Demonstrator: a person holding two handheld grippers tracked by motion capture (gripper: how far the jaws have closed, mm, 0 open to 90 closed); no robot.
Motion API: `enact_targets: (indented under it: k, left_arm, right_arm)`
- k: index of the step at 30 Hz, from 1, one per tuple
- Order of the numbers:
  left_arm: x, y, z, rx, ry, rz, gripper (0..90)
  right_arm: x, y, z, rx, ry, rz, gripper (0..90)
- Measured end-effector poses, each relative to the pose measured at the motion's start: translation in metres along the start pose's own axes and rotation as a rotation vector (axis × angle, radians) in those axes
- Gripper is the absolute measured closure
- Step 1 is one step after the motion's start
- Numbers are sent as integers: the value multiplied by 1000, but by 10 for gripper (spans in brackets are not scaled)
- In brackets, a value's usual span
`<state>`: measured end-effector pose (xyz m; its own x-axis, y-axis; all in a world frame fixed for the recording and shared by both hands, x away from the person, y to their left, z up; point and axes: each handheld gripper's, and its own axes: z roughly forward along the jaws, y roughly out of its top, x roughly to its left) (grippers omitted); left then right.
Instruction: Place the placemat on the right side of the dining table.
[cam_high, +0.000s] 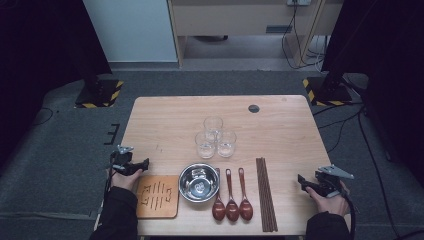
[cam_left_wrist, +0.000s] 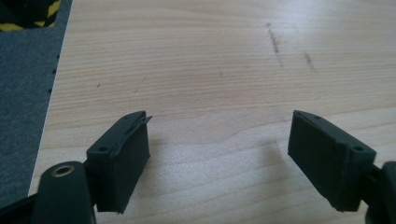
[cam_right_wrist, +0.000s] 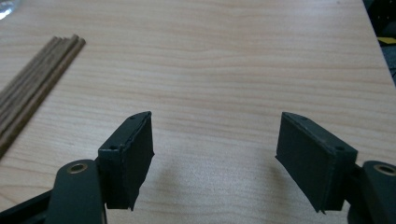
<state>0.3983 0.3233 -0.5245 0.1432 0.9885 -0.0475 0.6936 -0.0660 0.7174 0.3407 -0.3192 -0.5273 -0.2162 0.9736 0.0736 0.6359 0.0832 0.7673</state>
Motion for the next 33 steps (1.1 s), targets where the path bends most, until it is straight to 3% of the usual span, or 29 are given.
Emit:
enact_targets:
  k: [5, 8, 16, 21, 25, 33]
  left_arm:
    - [1, -1, -14, -45, -25, -18, 231]
    - [-1, -5, -29, -81, -62, -31, 239]
    - [-7, -14, -50, -115, -104, -18, 249]
    - [-15, -22, -59, -115, -117, 22, 248]
    - [-25, -32, -61, -87, -131, 66, 229]
    - [-35, -42, -61, -50, -124, 100, 191]
  right_arm:
    - [0, 2, 0, 6, 5, -7, 281]
    - [1, 3, -4, -1, 9, -4, 286]
    - [7, 8, -10, -28, 6, -12, 281]
    - [12, 11, -14, -40, 4, -26, 281]
    - [14, 12, -15, -46, -2, -34, 273]
    - [14, 12, -17, -40, -5, -33, 273]
